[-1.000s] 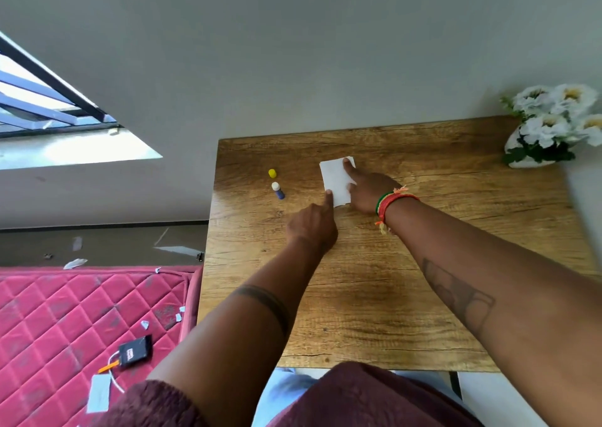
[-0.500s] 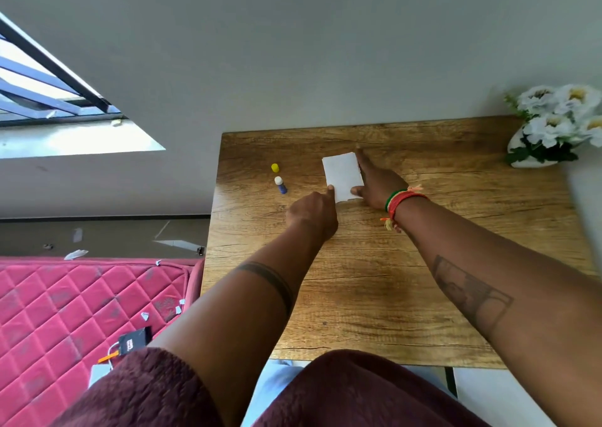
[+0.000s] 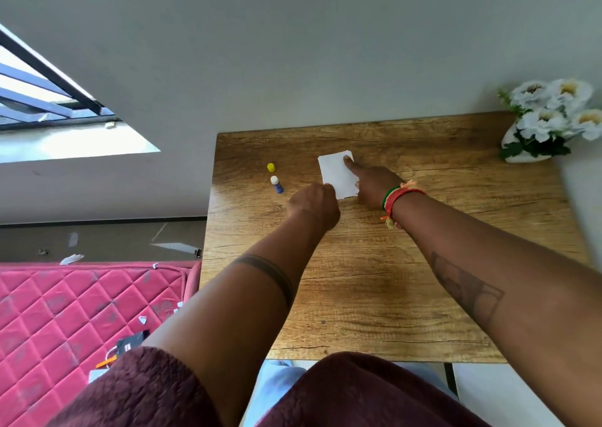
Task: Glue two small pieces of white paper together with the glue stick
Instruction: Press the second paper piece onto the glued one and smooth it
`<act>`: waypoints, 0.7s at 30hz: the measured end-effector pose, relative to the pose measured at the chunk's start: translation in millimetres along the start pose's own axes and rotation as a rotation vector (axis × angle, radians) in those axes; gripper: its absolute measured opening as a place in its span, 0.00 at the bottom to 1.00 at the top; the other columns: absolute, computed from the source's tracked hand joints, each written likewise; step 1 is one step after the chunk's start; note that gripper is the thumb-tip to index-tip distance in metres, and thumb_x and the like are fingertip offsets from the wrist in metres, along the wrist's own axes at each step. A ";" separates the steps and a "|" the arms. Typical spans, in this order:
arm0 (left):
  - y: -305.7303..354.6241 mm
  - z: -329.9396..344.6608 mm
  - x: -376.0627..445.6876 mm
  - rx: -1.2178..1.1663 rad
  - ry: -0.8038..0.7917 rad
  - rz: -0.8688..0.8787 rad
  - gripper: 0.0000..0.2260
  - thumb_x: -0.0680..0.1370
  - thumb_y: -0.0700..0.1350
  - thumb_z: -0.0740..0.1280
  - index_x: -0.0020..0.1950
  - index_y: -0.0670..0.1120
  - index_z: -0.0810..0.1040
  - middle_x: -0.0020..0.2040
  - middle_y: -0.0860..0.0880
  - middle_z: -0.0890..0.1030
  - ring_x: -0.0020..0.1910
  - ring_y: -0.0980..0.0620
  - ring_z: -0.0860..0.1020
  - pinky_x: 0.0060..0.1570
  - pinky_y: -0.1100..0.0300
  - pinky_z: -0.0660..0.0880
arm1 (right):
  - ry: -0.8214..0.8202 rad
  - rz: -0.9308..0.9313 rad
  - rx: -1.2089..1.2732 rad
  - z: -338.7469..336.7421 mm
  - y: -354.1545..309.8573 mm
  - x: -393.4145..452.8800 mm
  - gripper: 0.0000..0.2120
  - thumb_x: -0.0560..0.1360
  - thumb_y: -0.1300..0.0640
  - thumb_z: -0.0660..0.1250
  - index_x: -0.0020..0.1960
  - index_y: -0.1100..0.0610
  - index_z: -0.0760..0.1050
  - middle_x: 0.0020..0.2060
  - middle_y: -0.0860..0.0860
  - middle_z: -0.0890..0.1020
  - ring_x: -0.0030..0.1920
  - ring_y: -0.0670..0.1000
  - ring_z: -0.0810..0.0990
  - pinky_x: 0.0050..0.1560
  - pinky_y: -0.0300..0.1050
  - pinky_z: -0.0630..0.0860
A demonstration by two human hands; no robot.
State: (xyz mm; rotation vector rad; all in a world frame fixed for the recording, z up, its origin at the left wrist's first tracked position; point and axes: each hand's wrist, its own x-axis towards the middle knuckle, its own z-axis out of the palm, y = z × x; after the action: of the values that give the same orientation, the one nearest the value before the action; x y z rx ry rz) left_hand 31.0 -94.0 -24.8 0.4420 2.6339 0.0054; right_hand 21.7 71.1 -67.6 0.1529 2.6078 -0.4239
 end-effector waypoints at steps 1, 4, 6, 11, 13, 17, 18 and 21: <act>2.0 -5.3 5.1 -0.013 0.017 0.006 0.12 0.79 0.44 0.63 0.62 0.46 0.77 0.54 0.44 0.81 0.45 0.45 0.78 0.33 0.53 0.69 | 0.001 -0.015 -0.007 -0.1 0.5 -1.6 0.42 0.79 0.58 0.63 0.82 0.42 0.40 0.61 0.62 0.80 0.49 0.59 0.79 0.46 0.48 0.74; 6.5 -16.6 25.6 -0.048 0.107 0.052 0.14 0.79 0.44 0.65 0.65 0.47 0.75 0.57 0.41 0.81 0.51 0.41 0.81 0.38 0.51 0.72 | -0.014 -0.047 -0.015 -2.2 0.7 -3.9 0.43 0.79 0.58 0.63 0.82 0.43 0.37 0.62 0.63 0.79 0.56 0.63 0.80 0.50 0.50 0.76; 5.2 -12.0 36.6 -0.091 0.089 0.085 0.24 0.82 0.47 0.64 0.77 0.52 0.64 0.63 0.39 0.77 0.58 0.38 0.79 0.44 0.47 0.74 | -0.016 -0.048 -0.010 -3.8 -0.5 -4.4 0.43 0.79 0.58 0.63 0.82 0.44 0.38 0.61 0.63 0.81 0.54 0.63 0.81 0.49 0.50 0.76; -0.7 11.8 44.7 -0.144 -0.012 0.089 0.29 0.85 0.55 0.58 0.83 0.61 0.46 0.62 0.37 0.77 0.58 0.38 0.77 0.45 0.49 0.70 | 0.000 -0.050 -0.017 -7.2 -3.9 -8.4 0.41 0.79 0.58 0.64 0.83 0.45 0.43 0.58 0.63 0.81 0.52 0.62 0.80 0.46 0.49 0.74; 2.7 9.4 45.9 -0.147 -0.028 0.063 0.30 0.85 0.54 0.58 0.83 0.60 0.45 0.63 0.37 0.77 0.58 0.38 0.77 0.45 0.48 0.69 | 0.025 -0.067 -0.028 -6.7 -5.6 -15.5 0.40 0.79 0.58 0.64 0.83 0.47 0.45 0.66 0.62 0.77 0.58 0.63 0.79 0.52 0.50 0.76; 8.4 4.8 42.3 -0.121 -0.058 0.025 0.31 0.85 0.54 0.58 0.83 0.60 0.43 0.65 0.38 0.76 0.61 0.38 0.76 0.45 0.47 0.69 | 0.047 -0.038 -0.062 2.1 -2.4 -45.0 0.36 0.79 0.56 0.62 0.82 0.43 0.49 0.69 0.61 0.71 0.65 0.64 0.73 0.59 0.59 0.78; 8.2 5.0 40.8 -0.126 -0.063 0.023 0.31 0.85 0.54 0.58 0.82 0.60 0.43 0.65 0.38 0.75 0.61 0.39 0.76 0.45 0.47 0.68 | 0.046 -0.038 -0.067 6.1 -0.3 -52.6 0.35 0.80 0.55 0.62 0.82 0.43 0.51 0.67 0.61 0.71 0.65 0.63 0.72 0.59 0.59 0.78; 5.9 3.2 39.7 -0.134 -0.066 0.019 0.31 0.85 0.54 0.58 0.82 0.61 0.43 0.64 0.38 0.75 0.60 0.40 0.76 0.44 0.47 0.69 | 0.039 -0.040 -0.067 8.3 2.1 -67.5 0.32 0.81 0.54 0.61 0.81 0.43 0.54 0.65 0.60 0.72 0.64 0.62 0.71 0.57 0.58 0.78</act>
State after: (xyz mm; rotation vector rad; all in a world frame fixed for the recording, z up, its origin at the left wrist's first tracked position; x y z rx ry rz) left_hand 1.0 -76.3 -44.9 0.4145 2.5456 0.1701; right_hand 84.8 68.3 -42.2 0.0877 2.6638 -0.3497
